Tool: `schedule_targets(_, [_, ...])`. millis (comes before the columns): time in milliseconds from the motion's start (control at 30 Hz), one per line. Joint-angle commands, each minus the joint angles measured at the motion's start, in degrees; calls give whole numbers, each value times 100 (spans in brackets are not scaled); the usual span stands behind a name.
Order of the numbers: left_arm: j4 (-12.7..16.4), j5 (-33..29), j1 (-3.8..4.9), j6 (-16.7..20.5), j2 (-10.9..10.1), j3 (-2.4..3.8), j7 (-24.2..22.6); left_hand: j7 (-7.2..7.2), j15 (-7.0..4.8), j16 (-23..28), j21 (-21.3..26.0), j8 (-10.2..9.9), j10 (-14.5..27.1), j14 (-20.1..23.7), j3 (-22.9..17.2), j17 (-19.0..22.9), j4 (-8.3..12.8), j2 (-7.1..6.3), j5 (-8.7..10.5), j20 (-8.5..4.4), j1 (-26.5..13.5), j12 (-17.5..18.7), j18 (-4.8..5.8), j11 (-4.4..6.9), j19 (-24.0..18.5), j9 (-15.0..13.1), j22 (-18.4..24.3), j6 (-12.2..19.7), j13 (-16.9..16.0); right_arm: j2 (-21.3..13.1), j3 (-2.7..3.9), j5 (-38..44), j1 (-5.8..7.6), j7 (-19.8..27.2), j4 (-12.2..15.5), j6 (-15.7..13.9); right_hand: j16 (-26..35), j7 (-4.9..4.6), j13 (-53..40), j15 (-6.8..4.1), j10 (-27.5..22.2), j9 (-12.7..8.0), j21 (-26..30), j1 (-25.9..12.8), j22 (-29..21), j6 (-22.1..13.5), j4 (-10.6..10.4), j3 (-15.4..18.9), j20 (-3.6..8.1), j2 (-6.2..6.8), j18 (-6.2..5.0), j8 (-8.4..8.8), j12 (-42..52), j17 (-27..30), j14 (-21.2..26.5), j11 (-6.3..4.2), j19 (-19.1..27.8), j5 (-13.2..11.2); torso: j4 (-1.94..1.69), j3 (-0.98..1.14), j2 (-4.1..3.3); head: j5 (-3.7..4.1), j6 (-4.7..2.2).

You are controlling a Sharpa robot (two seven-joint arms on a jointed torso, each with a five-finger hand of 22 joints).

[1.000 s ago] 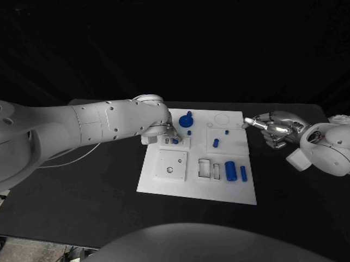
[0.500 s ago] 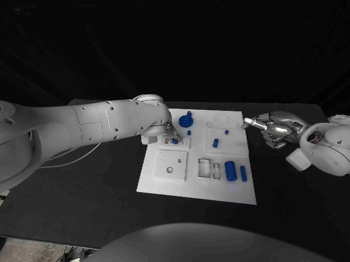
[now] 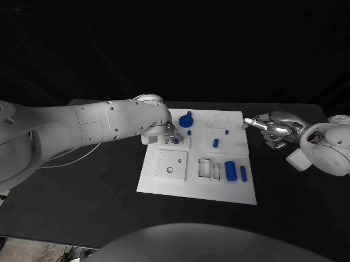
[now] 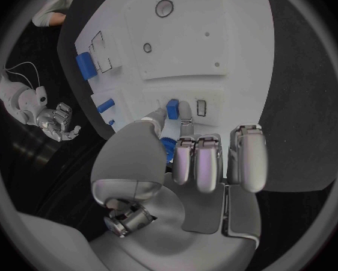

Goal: Assemble the parts on the task board

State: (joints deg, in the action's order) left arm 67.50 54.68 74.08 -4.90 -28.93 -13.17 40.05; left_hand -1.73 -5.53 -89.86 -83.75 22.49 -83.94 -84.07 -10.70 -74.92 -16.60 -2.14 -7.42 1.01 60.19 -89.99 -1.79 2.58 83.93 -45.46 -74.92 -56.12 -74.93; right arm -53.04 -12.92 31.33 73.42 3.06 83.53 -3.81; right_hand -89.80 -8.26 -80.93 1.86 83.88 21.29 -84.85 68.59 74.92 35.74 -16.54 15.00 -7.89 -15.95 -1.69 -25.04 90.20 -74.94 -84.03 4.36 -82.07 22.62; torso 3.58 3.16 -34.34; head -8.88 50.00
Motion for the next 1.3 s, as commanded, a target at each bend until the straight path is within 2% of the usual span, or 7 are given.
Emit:
schedule_targets(33, [-3,-17,-10,81,1,-4,263,-33,40,-14,19,-29,-606,-593,124,-1508,-2,-9,132,36,-132,-1,-40,-33,102,1,-765,-5,-1507,1,-1,20,-5,8,1,110,-20,13,-907,-43,612,-10,29,-1,1239,44,-24,0,-4,-40,-34,-11,-20,-1506,-597,-55,12,-43,1,0,-1,-4,0])
schedule_targets(267, [-6,-18,-10,112,-7,-3,255,-33,38,-14,18,-66,-606,-593,578,-1508,-10,-67,454,37,-546,-1,-37,-39,115,-10,-789,-9,-1507,0,-1,18,-6,9,-1,114,-20,12,-907,-41,612,-14,29,-34,1239,47,-26,9,-5,-46,-34,-10,-20,-1506,-597,-54,13,-53,2,-1,1,-6,0])
schedule_targets(467, [-3,-18,-10,112,-19,-3,262,-31,32,-14,19,-82,-606,-593,835,-1508,-22,-179,469,24,-765,-1,-36,-29,117,-19,-798,-10,-1507,-2,-1,16,-9,14,-5,116,-20,12,-907,-41,612,-14,29,-34,1239,47,-26,9,-5,-46,-34,-10,-20,-1506,-597,-54,13,-53,3,-2,2,-12,0])
schedule_targets(667, [24,-17,-10,173,-52,-2,250,-30,31,-14,17,-84,-606,-593,870,-1508,-22,-184,468,22,-793,-1,-35,-28,118,-21,-802,-11,-1507,-9,-1,16,-12,19,-4,113,-20,12,-907,-41,612,-14,29,-34,1239,47,-26,9,-5,-46,-34,-10,-20,-1506,-597,-54,13,-53,3,-1,1,-7,0])
schedule_targets(933, [382,11,8,686,-310,11,81,-14,19,-14,-17,-66,-606,-593,965,-1508,-17,-224,466,14,-788,-1,-24,-15,149,-36,-843,-55,-1507,-27,-1,10,-14,44,-4,84,-20,11,-907,-39,612,-20,33,-91,1237,52,-27,29,-7,-49,-36,-6,-20,-1506,-597,-53,18,-64,-1,0,4,15,0])
schedule_targets(1133, [796,85,147,1083,-605,31,21,6,3,-14,-52,-46,-606,-593,1033,-1508,-17,-238,458,0,-696,-1,-13,4,182,-52,-883,-104,-1507,-32,-1,2,-14,83,-13,57,-20,10,-907,-37,612,-26,31,-145,1238,55,-28,49,-9,-52,-35,-3,-20,-1506,-597,-52,15,-70,2,-1,5,5,0])
schedule_targets(1300, [1162,120,381,1270,-911,71,-7,25,-9,-14,-78,-28,-606,-593,1097,-1508,-12,-161,404,-11,-571,-1,-5,19,210,-67,-915,-157,-1507,-41,-1,-10,-15,115,-22,30,-20,9,-907,-37,612,-30,32,-180,1238,58,-29,62,-9,-52,-35,-1,-20,-1506,-597,-51,16,-73,0,-1,10,3,0])
